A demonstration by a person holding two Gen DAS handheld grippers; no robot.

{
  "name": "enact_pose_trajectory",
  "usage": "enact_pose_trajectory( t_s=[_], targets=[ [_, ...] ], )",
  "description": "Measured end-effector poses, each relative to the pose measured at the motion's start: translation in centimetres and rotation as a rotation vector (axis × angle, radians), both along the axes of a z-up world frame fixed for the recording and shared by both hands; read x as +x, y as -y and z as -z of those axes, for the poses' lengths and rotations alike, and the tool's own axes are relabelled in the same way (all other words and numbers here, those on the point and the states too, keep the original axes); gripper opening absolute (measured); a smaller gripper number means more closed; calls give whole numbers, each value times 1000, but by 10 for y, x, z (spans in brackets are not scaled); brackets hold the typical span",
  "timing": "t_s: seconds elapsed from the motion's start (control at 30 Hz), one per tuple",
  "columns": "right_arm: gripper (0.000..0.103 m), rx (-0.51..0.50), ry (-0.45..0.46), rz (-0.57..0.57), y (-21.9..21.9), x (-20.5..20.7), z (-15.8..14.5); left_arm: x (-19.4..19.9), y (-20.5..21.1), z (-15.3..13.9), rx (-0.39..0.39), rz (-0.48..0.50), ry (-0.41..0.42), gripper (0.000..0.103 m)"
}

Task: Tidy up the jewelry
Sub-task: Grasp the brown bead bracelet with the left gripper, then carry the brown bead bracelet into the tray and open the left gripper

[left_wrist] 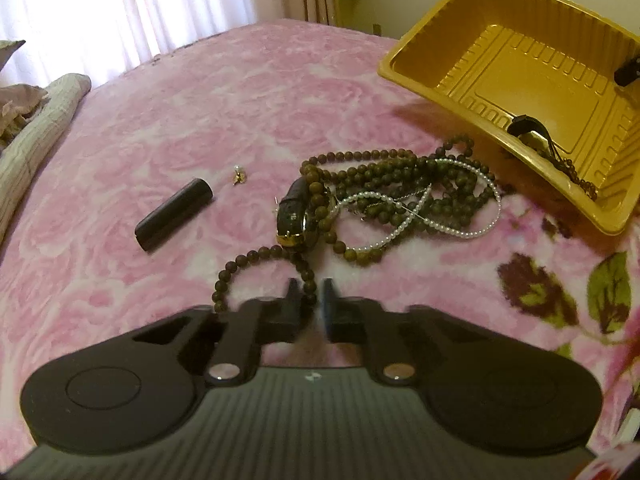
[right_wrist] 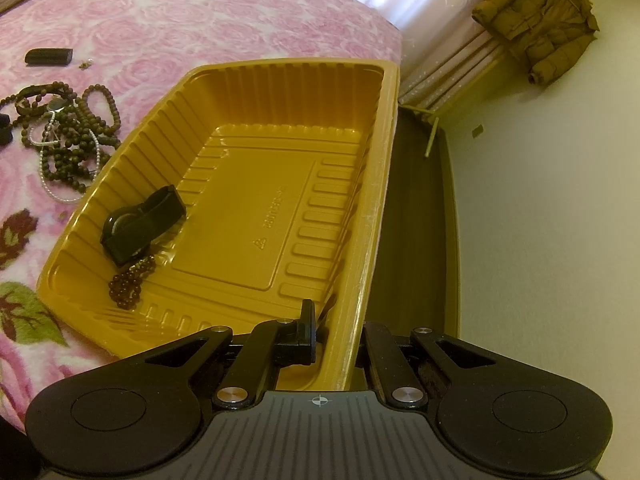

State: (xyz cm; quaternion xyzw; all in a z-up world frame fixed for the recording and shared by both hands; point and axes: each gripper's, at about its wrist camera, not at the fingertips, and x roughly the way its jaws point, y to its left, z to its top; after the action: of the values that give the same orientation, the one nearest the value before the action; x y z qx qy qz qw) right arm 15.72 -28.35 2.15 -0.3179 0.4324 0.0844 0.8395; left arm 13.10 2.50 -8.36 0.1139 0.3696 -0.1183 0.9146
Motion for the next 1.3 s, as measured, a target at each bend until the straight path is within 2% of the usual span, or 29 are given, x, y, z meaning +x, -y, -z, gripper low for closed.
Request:
enact_pose_trajectory(
  t_s=[0.2, 0.5, 0.7, 0.93, 1.07, 1.17, 1.3],
  targets=[
    [4, -1, 0, 0, 0, 0, 0, -10, -4, -16, -34, -14, -25, 6],
    [4, -3, 1, -1, 0, 0, -1, -31, -3, -66, -192, 22, 22, 6],
    [4, -5, 2, -1, -1, -1, -2, -28, 26, -87, -242, 93, 46, 6],
    [4, -6, 3, -4, -2, -1, -3, -14, 79, -108, -309, 220, 61, 6],
    [4, -7, 6, -7, -4, -2, -4, -2, 109, -109, -328, 271, 61, 6],
    [4, -2, 8, -6, -3, -2, -4, 6, 123, -101, -362, 289, 20, 6],
    [5, 3, 6, -4, -2, -2, -3, 10, 139, -94, -365, 307, -4, 6]
  ],
)
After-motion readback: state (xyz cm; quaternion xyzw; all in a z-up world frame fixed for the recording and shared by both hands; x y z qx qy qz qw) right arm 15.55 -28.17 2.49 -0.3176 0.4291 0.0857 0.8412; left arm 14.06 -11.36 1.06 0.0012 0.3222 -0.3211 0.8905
